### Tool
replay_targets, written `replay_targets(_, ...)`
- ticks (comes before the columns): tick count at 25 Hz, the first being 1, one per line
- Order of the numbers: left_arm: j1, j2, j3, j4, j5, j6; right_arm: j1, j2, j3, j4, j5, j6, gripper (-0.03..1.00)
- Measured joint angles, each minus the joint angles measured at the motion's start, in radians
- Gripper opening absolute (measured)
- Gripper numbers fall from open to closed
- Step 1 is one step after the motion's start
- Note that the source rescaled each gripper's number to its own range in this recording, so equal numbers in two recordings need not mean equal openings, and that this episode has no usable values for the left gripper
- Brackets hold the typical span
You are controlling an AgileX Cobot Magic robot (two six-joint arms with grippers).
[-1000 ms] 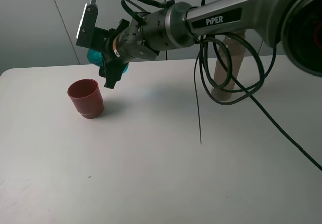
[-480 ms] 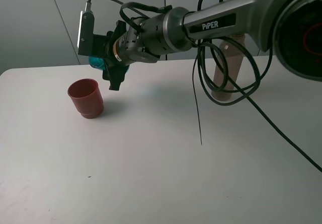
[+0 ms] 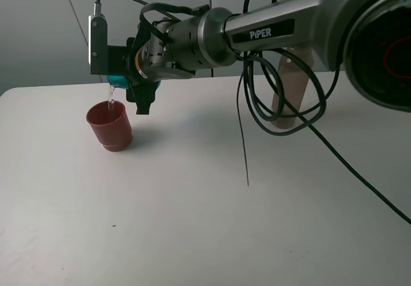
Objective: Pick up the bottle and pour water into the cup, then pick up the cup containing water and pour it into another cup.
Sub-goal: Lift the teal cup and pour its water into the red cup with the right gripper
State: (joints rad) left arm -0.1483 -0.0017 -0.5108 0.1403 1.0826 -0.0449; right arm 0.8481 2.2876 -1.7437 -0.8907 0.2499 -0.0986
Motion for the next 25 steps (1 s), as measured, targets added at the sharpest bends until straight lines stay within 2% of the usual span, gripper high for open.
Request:
replay_targets(9, 0.0, 0.0, 0.0, 0.0, 0.0, 0.0, 0.006, 0.0, -0.007, -0.133, 0.025, 0.052, 0.15)
replay_targets(18, 0.0, 0.0, 0.0, 0.0, 0.0, 0.0, 0.012, 0.0, -0.007, -0.196, 0.042, 0.136, 0.15)
replay_targets(25, 0.0, 0.0, 0.0, 0.0, 0.0, 0.0, 0.012, 0.031, -0.063, -0.266, 0.115, 0.208, 0.15)
